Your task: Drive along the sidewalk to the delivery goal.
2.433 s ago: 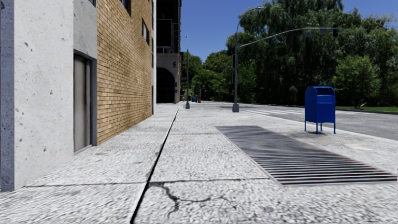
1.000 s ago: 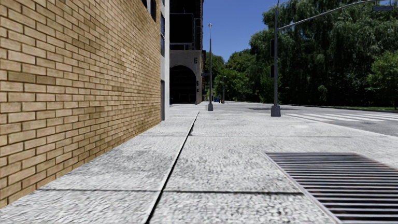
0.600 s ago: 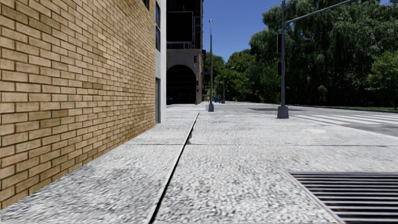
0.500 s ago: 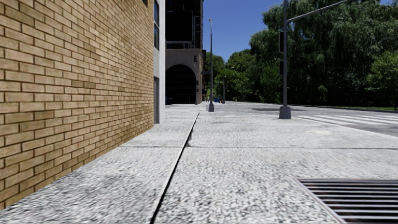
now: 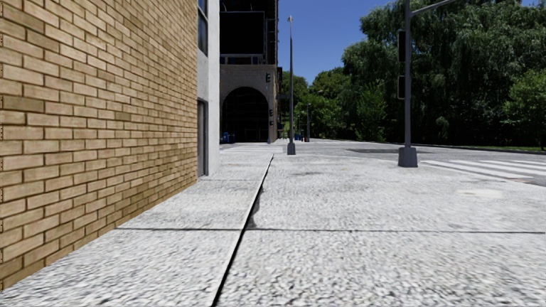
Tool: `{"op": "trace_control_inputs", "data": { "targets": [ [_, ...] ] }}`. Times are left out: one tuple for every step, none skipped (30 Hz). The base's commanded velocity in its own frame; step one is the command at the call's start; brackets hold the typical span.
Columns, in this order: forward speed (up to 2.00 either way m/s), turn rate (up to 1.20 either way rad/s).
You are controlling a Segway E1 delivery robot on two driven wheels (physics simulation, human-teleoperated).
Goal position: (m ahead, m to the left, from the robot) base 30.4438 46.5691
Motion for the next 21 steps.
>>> {"op": "trace_control_inputs", "data": {
  "targets": [
    [2.0,0.0],
    [2.0,0.0],
    [2.0,0.0],
    [2.0,0.0],
    [2.0,0.0],
    [2.0,0.0],
    [2.0,0.0],
    [2.0,0.0],
    [2.0,0.0],
    [2.0,0.0],
    [2.0,0.0],
    [2.0,0.0],
    [2.0,0.0],
    [2.0,0.0],
    [2.0,0.0],
    [2.0,0.0],
    [2.0,0.0],
    [2.0,0.0],
    [2.0,0.0],
    [2.0,0.0],
    [2.0,0.0]
  ]
}}
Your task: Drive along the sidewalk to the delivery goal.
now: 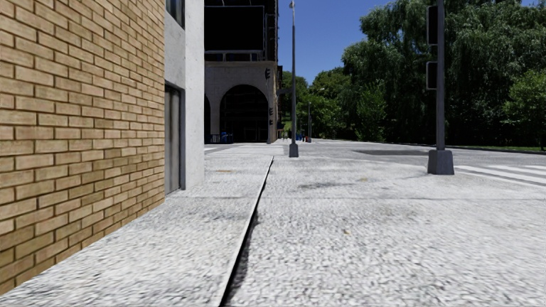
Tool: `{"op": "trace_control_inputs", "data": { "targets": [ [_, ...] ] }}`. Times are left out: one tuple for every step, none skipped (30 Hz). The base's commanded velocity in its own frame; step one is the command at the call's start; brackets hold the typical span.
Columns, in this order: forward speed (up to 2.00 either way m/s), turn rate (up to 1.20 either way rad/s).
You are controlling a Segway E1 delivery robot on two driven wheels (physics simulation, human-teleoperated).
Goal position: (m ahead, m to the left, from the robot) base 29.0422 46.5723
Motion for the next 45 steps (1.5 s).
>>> {"op": "trace_control_inputs", "data": {
  "targets": [
    [2.0,0.0],
    [2.0,0.0],
    [2.0,0.0],
    [2.0,0.0],
    [2.0,0.0],
    [2.0,0.0],
    [2.0,0.0],
    [2.0,0.0],
    [2.0,0.0],
    [2.0,0.0],
    [2.0,0.0],
    [2.0,0.0],
    [2.0,0.0],
    [2.0,0.0],
    [2.0,0.0],
    [2.0,0.0],
    [2.0,0.0],
    [2.0,0.0],
    [2.0,0.0],
    [2.0,0.0],
    [2.0,0.0],
    [2.0,0.0],
    [2.0,0.0],
    [2.0,0.0],
    [2.0,0.0],
    [2.0,0.0],
    [2.0,0.0],
    [2.0,0.0],
    [2.0,0.0],
    [2.0,0.0],
    [2.0,0.0],
    [2.0,0.0],
    [2.0,0.0],
    [2.0,0.0],
    [2.0,0.0],
    [2.0,0.0],
    [2.0,0.0],
    [2.0,0.0],
    [2.0,0.0],
    [2.0,0.0],
    [2.0,0.0],
    [2.0,0.0],
    [2.0,0.0],
    [2.0,0.0],
    [2.0,0.0]
  ]
}}
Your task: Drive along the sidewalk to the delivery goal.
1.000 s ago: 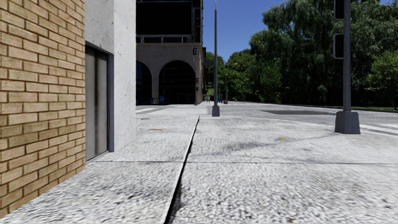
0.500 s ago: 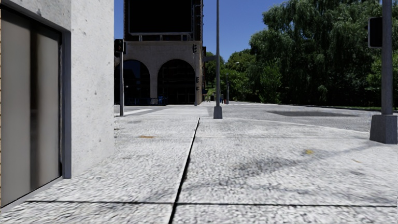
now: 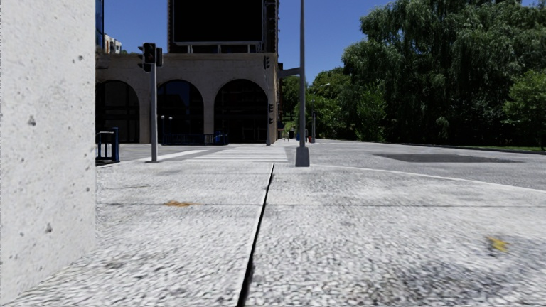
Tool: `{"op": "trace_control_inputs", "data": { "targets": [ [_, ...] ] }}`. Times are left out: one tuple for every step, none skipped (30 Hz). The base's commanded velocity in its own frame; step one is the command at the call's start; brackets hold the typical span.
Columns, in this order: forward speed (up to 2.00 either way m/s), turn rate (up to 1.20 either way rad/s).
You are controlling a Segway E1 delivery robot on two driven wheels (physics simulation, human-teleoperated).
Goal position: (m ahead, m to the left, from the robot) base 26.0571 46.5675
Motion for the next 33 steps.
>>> {"op": "trace_control_inputs", "data": {
  "targets": [
    [2.0,0.0],
    [2.0,0.0],
    [2.0,0.0],
    [2.0,0.02],
    [2.0,0.08],
    [2.0,0.08],
    [2.0,0.15],
    [2.0,0.17],
    [2.0,0.17],
    [2.0,0.18],
    [2.0,0.18],
    [2.0,0.18],
    [2.0,0.18],
    [2.0,0.19],
    [2.0,0.19],
    [2.0,0.19],
    [2.0,0.22],
    [2.0,0.22],
    [2.0,0.22],
    [2.0,0.22],
    [2.0,0.22],
    [2.0,0.22],
    [2.0,0.22],
    [2.0,0.22],
    [2.0,0.22],
    [2.0,0.22],
    [2.0,0.22],
    [2.0,0.22],
    [2.0,0.22],
    [2.0,0.22],
    [2.0,0.22],
    [2.0,0.22],
    [2.0,0.22]
  ]
}}
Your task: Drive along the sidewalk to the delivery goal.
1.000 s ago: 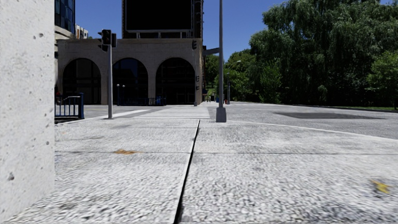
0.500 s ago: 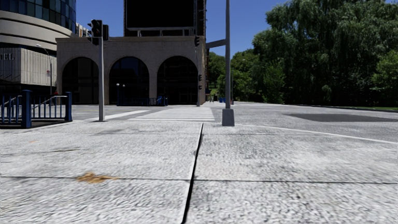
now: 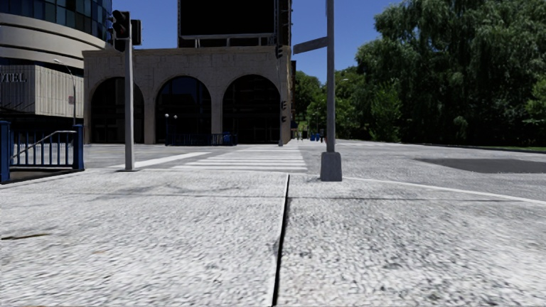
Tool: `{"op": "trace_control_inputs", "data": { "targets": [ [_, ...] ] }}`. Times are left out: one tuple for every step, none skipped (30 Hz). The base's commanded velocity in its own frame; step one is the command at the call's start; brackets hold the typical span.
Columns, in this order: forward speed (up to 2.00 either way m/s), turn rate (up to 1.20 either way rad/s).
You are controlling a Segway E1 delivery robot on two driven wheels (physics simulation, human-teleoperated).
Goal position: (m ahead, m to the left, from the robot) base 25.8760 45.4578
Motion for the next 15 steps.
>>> {"op": "trace_control_inputs", "data": {
  "targets": [
    [2.0,0.22],
    [2.0,0.22],
    [2.0,0.12],
    [2.0,0.08],
    [2.0,0.08],
    [2.0,0.06],
    [2.0,0.0],
    [2.0,0.0],
    [2.0,0.0],
    [2.0,0.0],
    [2.0,0.0],
    [2.0,0.0],
    [2.0,0.0],
    [2.0,0.0],
    [2.0,0.0]
  ]
}}
